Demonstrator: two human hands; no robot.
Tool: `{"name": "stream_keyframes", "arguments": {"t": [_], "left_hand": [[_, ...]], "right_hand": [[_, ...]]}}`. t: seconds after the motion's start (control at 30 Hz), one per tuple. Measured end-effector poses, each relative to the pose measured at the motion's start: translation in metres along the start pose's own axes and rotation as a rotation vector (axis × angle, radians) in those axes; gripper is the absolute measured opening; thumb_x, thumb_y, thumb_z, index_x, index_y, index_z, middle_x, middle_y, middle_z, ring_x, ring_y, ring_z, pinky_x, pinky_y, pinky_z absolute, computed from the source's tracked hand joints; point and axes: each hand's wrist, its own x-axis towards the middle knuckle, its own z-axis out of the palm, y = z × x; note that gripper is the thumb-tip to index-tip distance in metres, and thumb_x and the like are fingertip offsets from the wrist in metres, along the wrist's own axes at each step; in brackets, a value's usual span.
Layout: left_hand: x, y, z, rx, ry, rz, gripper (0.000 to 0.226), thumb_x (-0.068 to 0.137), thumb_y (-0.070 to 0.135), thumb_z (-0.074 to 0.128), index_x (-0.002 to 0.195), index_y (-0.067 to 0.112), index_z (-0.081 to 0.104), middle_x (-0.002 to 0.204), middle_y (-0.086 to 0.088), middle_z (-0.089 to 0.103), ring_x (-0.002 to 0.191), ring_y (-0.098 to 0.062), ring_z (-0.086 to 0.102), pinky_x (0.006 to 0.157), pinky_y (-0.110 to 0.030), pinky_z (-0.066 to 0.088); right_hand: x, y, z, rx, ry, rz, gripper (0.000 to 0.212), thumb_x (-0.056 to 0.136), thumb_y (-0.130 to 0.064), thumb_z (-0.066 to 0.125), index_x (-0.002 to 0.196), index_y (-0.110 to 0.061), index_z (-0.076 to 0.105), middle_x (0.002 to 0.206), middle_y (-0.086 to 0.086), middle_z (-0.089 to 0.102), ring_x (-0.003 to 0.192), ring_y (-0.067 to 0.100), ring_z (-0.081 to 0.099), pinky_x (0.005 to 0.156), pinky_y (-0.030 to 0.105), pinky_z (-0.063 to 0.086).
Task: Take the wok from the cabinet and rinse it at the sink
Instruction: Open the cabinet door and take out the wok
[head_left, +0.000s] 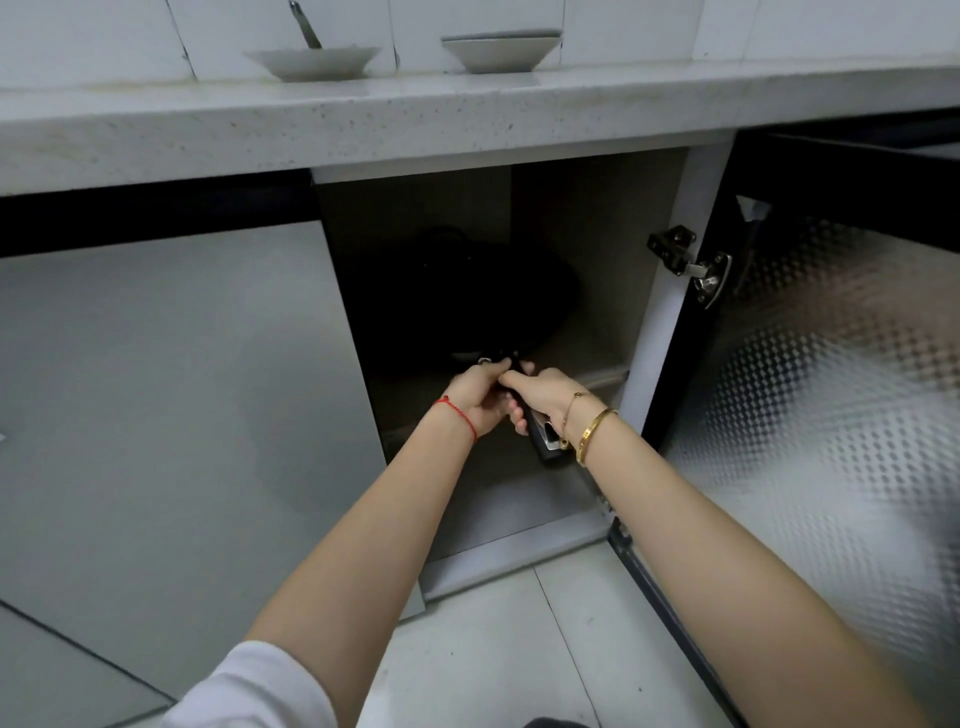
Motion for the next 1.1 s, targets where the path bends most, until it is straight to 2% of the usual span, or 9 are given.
{"name": "stream_keyframes", "arguments": {"t": [0.07,0.2,0.3,0.4,0.53,0.67,0.97,1.03,1.1], "left_hand": [[-0.005,-0.006,0.001,-0.020,-0.023,-0.014,0.023,0.100,0.019,0.047,0.087,0.006,0.062,0.083,-0.004,0.065,0.039,-0.011,0.044,0.036,-0.019,0.040],[-0.017,-0.019,0.000,-0.064,-0.023,-0.014,0.020,0.098,0.018,0.049,0.088,0.006,0.062,0.063,0.001,0.068,0.030,-0.009,0.042,0.034,-0.017,0.037],[-0.028,-0.028,-0.003,-0.082,-0.060,-0.001,0.019,0.098,0.016,0.049,0.089,0.005,0.062,0.072,-0.001,0.068,0.031,-0.010,0.040,0.035,-0.016,0.036],[-0.039,-0.038,-0.006,-0.064,-0.097,-0.001,0.020,0.098,0.017,0.049,0.090,0.005,0.063,0.066,-0.001,0.069,0.031,-0.010,0.041,0.035,-0.017,0.036],[-0.049,-0.052,-0.012,-0.055,-0.143,0.009,0.025,0.097,0.015,0.050,0.112,-0.002,0.060,0.097,-0.011,0.067,0.029,-0.013,0.042,0.032,-0.018,0.038],[-0.064,-0.061,-0.014,-0.020,-0.189,-0.007,0.032,0.099,0.014,0.047,0.121,-0.006,0.058,0.104,-0.012,0.067,0.029,-0.013,0.042,0.032,-0.019,0.038],[-0.134,-0.055,-0.004,-0.002,-0.173,-0.200,0.024,0.097,0.013,0.048,0.108,-0.005,0.062,0.091,-0.018,0.067,0.056,-0.026,0.050,0.033,-0.024,0.042],[-0.158,-0.051,0.001,-0.008,-0.168,-0.250,0.022,0.098,0.011,0.046,0.099,0.000,0.065,0.089,-0.009,0.073,0.061,-0.024,0.052,0.039,-0.025,0.045],[-0.179,-0.049,0.005,-0.007,-0.161,-0.312,0.023,0.098,0.011,0.045,0.103,0.002,0.066,0.093,-0.006,0.075,0.064,-0.024,0.051,0.043,-0.027,0.045]], "right_hand": [[-0.009,0.005,0.002,-0.003,0.034,-0.002,0.032,0.094,-0.019,0.056,0.064,-0.009,0.050,0.052,0.005,0.044,0.032,0.010,0.040,0.033,0.016,0.037],[-0.028,0.016,0.007,-0.016,0.092,-0.021,0.033,0.093,-0.020,0.056,0.063,-0.009,0.052,0.052,0.005,0.044,0.033,0.011,0.040,0.032,0.017,0.036],[-0.043,0.026,0.012,-0.026,0.143,-0.054,0.030,0.092,-0.020,0.057,0.064,-0.009,0.052,0.052,0.006,0.046,0.038,0.014,0.041,0.034,0.019,0.036],[-0.058,0.036,0.014,-0.023,0.181,-0.077,0.029,0.091,-0.021,0.056,0.064,-0.010,0.054,0.051,0.006,0.047,0.039,0.016,0.042,0.036,0.021,0.038],[-0.075,0.054,0.018,-0.085,0.260,-0.101,0.038,0.090,-0.030,0.057,0.058,-0.010,0.054,0.047,0.005,0.050,0.039,0.019,0.047,0.045,0.030,0.043],[-0.098,0.065,0.022,-0.106,0.325,-0.102,0.041,0.090,-0.031,0.056,0.056,-0.008,0.056,0.044,0.004,0.052,0.036,0.018,0.049,0.044,0.028,0.045],[-0.192,0.043,0.039,-0.075,0.397,0.060,0.032,0.093,-0.026,0.052,0.068,-0.006,0.054,0.049,0.008,0.053,0.037,0.019,0.049,0.046,0.032,0.048],[-0.215,0.036,0.043,-0.056,0.409,0.114,0.029,0.092,-0.028,0.053,0.068,-0.014,0.058,0.051,0.009,0.055,0.037,0.018,0.050,0.042,0.028,0.047],[-0.241,0.028,0.047,-0.072,0.417,0.167,0.031,0.093,-0.029,0.053,0.067,-0.012,0.057,0.053,0.008,0.057,0.037,0.016,0.051,0.039,0.025,0.046]]}}
